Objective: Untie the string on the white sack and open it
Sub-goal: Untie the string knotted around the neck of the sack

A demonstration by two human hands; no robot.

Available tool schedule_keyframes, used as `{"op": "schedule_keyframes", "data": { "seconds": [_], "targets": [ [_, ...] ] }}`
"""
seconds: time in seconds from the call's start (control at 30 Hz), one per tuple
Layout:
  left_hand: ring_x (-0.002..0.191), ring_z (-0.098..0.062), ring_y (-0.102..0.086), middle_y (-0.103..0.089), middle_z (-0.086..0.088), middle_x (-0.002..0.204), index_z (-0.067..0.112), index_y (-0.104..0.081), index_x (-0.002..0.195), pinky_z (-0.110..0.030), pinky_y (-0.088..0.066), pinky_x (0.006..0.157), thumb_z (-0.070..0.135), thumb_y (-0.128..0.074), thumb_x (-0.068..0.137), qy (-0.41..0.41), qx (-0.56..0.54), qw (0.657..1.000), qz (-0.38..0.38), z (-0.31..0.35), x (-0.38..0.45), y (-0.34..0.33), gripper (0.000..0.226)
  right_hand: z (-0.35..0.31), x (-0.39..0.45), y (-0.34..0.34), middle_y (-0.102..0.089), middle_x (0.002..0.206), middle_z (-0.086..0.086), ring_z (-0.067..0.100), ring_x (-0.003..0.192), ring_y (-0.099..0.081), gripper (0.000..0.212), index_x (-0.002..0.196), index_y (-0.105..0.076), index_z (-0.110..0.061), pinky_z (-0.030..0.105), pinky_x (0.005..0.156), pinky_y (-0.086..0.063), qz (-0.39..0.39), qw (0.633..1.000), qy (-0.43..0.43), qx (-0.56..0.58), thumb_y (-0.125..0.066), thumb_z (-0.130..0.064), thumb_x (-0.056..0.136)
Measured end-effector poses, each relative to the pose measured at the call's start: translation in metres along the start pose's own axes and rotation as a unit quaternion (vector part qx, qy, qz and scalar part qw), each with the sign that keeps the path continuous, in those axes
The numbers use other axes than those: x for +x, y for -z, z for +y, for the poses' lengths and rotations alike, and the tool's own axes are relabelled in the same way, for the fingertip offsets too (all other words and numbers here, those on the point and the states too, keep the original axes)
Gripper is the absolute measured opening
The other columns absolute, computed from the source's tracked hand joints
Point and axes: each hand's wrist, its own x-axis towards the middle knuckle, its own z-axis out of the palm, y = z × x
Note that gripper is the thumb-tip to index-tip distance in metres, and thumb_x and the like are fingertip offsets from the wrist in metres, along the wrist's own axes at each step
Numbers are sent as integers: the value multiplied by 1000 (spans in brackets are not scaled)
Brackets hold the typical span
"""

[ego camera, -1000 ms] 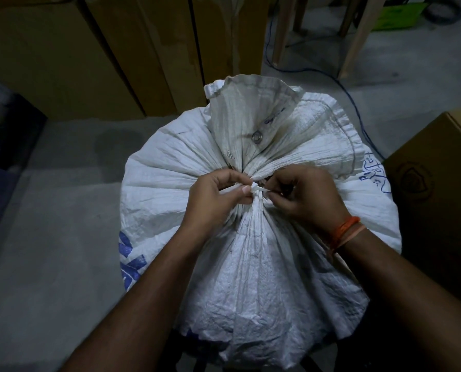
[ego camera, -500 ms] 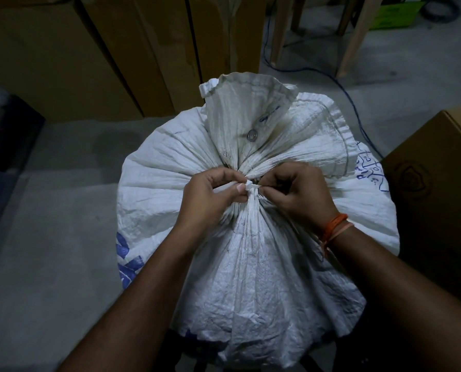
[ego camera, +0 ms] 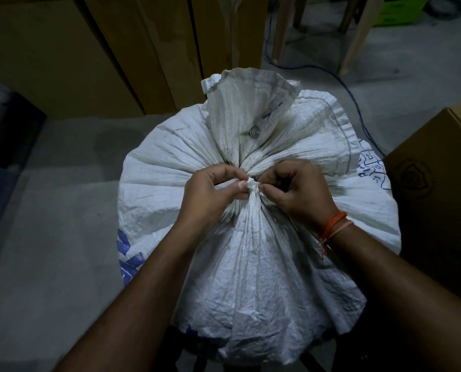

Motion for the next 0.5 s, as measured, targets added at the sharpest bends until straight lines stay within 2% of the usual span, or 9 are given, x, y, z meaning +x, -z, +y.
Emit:
{"op": "schedule_keyframes", "data": {
  "seconds": [0.3, 0.43, 0.5],
  "targets": [
    [95, -42, -81, -83, -22, 102, 2, -79, 95, -43, -68, 88, -2, -76, 92, -10, -11, 1000, -2, 1, 0, -3, 5, -2, -1, -2, -73, 69, 9, 27, 64, -67, 5, 77, -79, -8, 45, 60, -54, -1, 1000, -8, 10, -82, -8, 80],
    [86, -31, -83, -83, -20, 101, 3, -79, 95, -22, -62, 71, -1, -77, 92, -6, -13, 1000, -4, 3, 0, -3, 5, -4, -2, 0, -73, 68, 3, 23, 61, -67, 7, 77, -77, -11, 35, 55, -52, -10, 1000, -12, 24, -82, -15, 82],
    [83, -27, -83, -84, -19, 101, 2, -79, 96, -20, -61, 70, 0, -77, 91, -6, -10, 1000, -5, 3, 1, -3, 5, -4, -3, 5, -73, 70, 1, 21, 62, -68, 8, 79, -77, -13, 32, 56, -53, -23, 999, -11, 31, -81, -19, 80]
  ]
}}
